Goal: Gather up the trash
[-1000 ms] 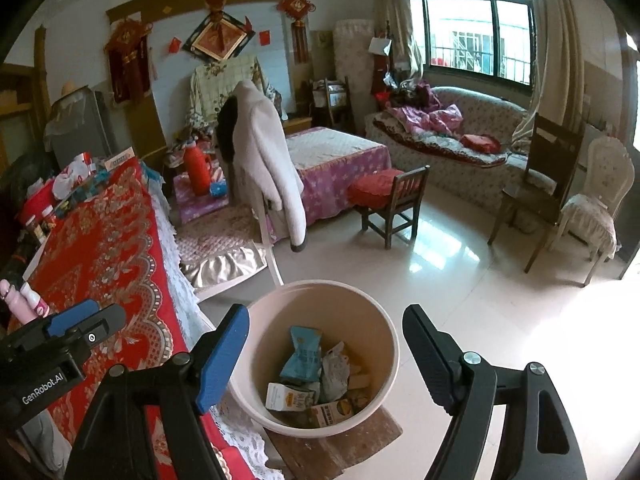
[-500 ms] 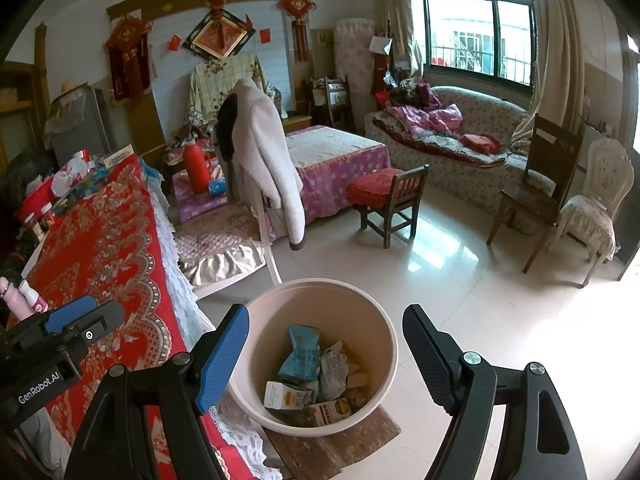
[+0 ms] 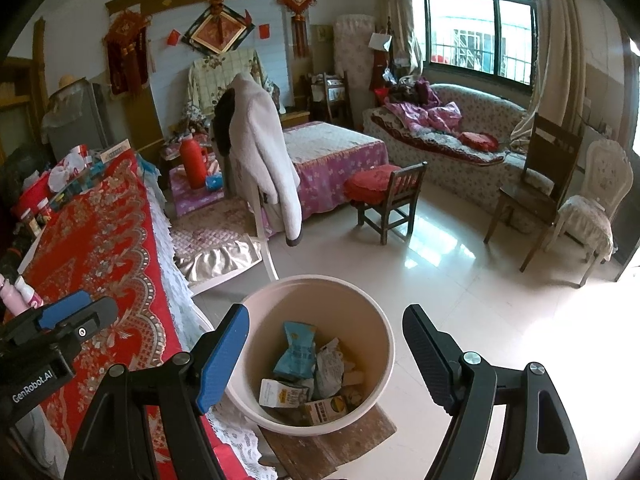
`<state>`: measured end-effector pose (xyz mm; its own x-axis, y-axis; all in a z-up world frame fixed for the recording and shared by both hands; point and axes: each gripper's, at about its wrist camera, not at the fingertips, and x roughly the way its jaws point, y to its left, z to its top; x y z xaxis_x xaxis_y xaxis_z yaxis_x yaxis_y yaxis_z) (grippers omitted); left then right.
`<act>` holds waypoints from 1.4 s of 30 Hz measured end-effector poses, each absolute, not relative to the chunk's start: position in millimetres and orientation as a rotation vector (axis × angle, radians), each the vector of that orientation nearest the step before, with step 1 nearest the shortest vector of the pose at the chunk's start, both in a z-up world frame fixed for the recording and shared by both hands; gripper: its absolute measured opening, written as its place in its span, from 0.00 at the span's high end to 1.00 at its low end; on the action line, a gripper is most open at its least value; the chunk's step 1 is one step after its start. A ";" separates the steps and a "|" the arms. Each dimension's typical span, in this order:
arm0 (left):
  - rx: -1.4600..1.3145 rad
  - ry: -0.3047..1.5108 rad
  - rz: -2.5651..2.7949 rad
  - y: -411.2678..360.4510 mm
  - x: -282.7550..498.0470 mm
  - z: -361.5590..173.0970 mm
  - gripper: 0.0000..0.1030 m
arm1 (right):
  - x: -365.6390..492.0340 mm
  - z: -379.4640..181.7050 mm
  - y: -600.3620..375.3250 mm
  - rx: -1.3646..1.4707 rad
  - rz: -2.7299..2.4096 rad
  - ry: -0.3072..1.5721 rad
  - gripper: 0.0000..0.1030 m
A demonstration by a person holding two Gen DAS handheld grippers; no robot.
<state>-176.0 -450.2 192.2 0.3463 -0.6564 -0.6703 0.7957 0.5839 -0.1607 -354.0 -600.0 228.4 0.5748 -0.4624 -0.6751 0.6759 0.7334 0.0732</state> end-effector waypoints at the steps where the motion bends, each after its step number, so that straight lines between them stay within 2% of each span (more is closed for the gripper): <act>1: 0.208 0.764 -0.951 -450.2 -176.0 192.2 0.49 | -354.1 227.4 -601.1 0.343 -0.682 0.683 0.25; 42: 0.219 0.783 -0.962 -453.3 -172.4 185.7 0.49 | -349.0 228.5 -608.5 0.346 -0.679 0.696 0.25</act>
